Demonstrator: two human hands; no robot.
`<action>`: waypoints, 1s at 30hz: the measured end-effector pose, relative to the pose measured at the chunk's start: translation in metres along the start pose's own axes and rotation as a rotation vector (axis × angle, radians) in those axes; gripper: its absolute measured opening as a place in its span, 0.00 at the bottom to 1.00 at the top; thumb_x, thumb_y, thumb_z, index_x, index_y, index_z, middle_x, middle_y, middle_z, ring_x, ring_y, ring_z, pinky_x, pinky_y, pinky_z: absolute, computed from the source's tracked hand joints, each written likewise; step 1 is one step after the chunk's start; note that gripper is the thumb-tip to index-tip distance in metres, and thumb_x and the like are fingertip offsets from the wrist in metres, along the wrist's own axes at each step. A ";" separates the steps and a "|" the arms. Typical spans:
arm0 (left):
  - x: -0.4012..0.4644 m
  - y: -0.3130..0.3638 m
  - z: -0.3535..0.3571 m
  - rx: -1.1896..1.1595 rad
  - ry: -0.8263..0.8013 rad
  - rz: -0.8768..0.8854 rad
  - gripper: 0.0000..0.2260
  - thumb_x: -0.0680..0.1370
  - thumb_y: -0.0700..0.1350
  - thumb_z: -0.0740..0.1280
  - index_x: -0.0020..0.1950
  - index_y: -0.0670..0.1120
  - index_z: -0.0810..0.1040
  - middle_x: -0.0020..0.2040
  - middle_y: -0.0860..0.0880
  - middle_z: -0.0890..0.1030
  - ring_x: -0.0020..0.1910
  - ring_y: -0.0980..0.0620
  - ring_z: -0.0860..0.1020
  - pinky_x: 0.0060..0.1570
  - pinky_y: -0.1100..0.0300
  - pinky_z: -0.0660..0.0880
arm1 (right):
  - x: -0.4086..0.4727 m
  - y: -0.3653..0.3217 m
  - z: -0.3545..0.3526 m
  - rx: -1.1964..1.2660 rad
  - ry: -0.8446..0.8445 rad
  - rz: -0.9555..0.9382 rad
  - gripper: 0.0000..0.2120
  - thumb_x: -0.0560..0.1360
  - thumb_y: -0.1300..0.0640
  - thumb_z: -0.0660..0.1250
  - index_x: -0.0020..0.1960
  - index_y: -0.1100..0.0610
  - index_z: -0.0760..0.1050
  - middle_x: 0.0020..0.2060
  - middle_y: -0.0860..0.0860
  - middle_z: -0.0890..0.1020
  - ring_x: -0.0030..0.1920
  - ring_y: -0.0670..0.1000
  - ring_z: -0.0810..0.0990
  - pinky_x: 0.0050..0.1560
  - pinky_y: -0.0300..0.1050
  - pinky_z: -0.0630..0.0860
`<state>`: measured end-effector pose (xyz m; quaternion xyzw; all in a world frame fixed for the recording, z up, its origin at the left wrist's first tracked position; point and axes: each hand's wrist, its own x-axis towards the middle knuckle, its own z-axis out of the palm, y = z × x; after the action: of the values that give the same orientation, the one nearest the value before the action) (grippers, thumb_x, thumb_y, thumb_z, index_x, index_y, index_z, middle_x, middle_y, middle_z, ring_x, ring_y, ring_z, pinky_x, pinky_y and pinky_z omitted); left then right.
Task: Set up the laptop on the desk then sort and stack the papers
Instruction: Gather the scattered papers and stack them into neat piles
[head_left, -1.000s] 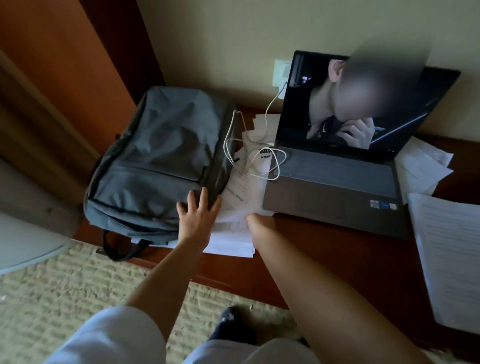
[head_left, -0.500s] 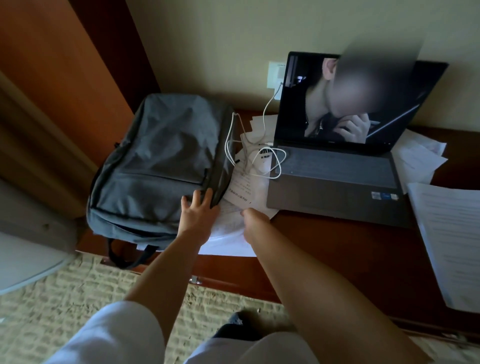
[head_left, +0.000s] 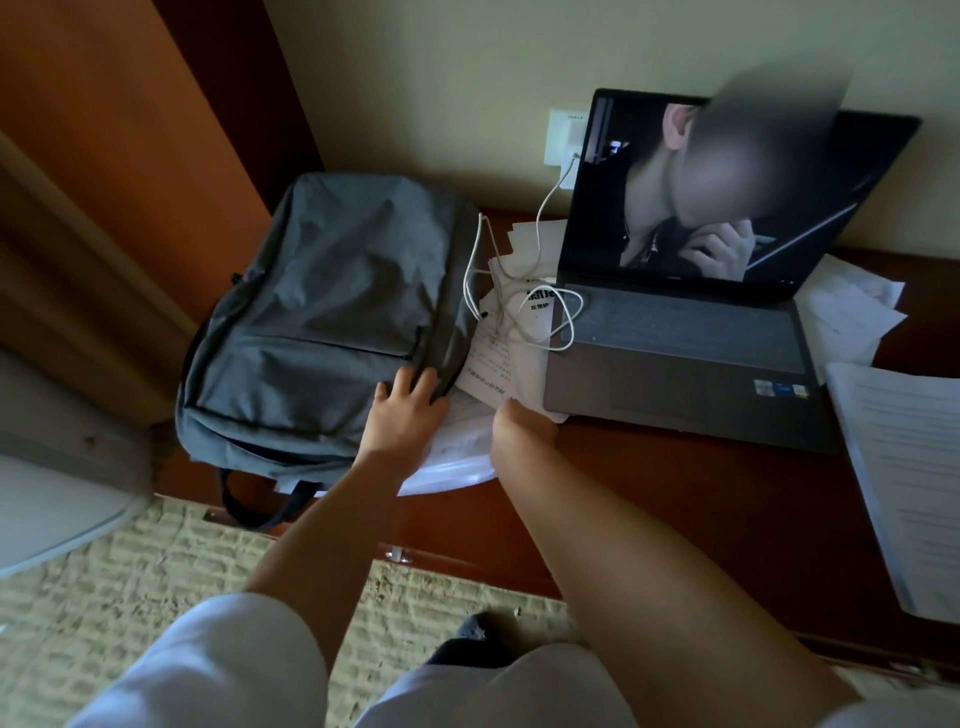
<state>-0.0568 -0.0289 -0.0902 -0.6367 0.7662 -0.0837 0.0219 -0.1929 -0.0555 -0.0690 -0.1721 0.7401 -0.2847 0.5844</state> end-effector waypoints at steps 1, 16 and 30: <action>-0.001 -0.003 -0.001 -0.019 0.023 0.025 0.19 0.52 0.31 0.75 0.41 0.41 0.80 0.54 0.38 0.77 0.50 0.35 0.76 0.39 0.42 0.79 | 0.003 -0.001 -0.001 -0.062 -0.014 -0.002 0.22 0.80 0.52 0.55 0.70 0.62 0.66 0.66 0.58 0.72 0.65 0.56 0.72 0.57 0.41 0.71; 0.003 -0.019 -0.019 0.063 0.029 0.181 0.14 0.55 0.29 0.74 0.38 0.39 0.82 0.51 0.37 0.81 0.46 0.36 0.81 0.33 0.47 0.80 | -0.002 0.039 0.008 -0.186 -0.176 0.005 0.20 0.74 0.62 0.65 0.65 0.63 0.70 0.61 0.59 0.76 0.61 0.58 0.76 0.56 0.50 0.76; -0.024 0.072 -0.037 0.019 -0.395 -0.108 0.19 0.76 0.38 0.61 0.67 0.47 0.73 0.66 0.46 0.69 0.67 0.44 0.67 0.65 0.52 0.68 | -0.012 0.046 -0.140 -0.394 -0.309 -0.050 0.14 0.72 0.67 0.66 0.58 0.60 0.75 0.42 0.52 0.75 0.39 0.48 0.73 0.37 0.41 0.71</action>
<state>-0.1271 0.0112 -0.0672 -0.6808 0.7109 0.0346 0.1730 -0.3206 0.0181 -0.0664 -0.3425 0.6788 -0.1196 0.6384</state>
